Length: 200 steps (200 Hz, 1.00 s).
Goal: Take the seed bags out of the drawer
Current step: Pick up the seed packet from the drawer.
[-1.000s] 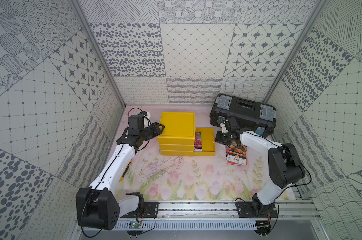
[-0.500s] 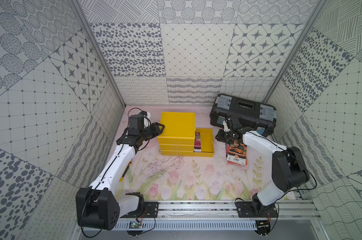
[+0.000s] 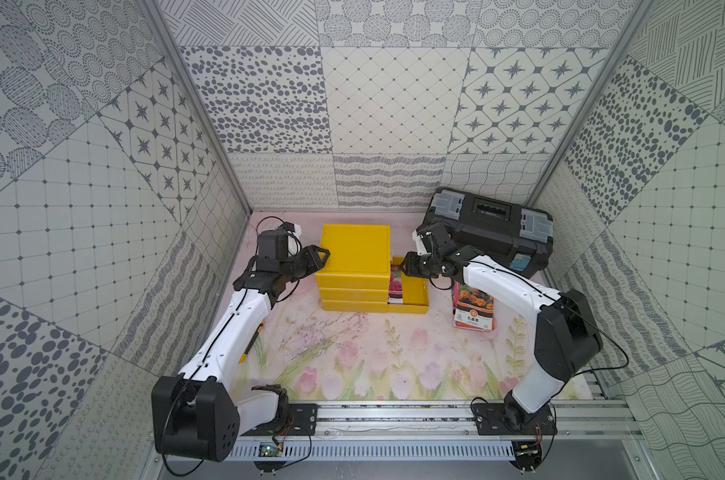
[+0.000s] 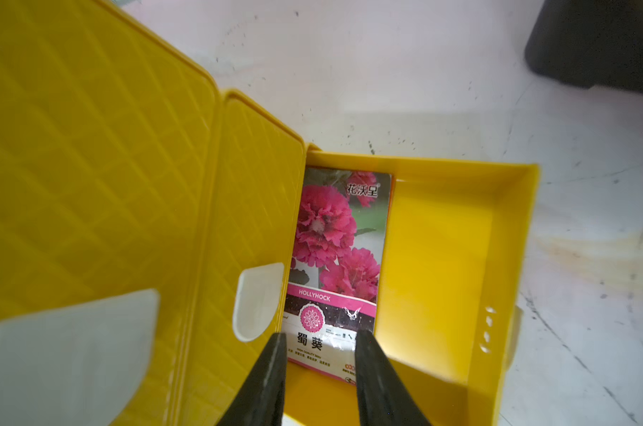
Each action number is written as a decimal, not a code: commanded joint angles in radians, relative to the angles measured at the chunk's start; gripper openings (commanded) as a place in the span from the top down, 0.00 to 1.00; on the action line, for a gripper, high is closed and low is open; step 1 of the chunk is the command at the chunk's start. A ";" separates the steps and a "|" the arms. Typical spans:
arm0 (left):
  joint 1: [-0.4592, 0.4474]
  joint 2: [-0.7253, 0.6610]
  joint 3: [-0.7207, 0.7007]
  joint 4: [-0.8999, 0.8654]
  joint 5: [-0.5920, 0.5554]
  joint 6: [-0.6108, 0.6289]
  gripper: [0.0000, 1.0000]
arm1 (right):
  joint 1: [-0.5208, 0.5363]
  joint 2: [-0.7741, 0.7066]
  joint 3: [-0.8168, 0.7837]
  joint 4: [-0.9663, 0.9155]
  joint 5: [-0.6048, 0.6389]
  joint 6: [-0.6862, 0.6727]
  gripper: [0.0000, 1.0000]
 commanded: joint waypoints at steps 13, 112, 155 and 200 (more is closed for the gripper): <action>0.004 0.024 -0.028 -0.367 0.005 0.035 0.57 | 0.003 0.088 0.036 0.003 0.023 0.036 0.63; 0.004 0.023 -0.034 -0.367 0.019 0.034 0.57 | 0.002 0.255 0.125 0.022 -0.002 0.054 0.59; 0.003 0.023 -0.037 -0.363 0.021 0.032 0.57 | 0.002 0.292 0.150 0.006 0.014 0.041 0.56; 0.002 0.022 -0.039 -0.359 0.024 0.030 0.57 | -0.001 0.327 0.168 -0.006 0.020 0.037 0.55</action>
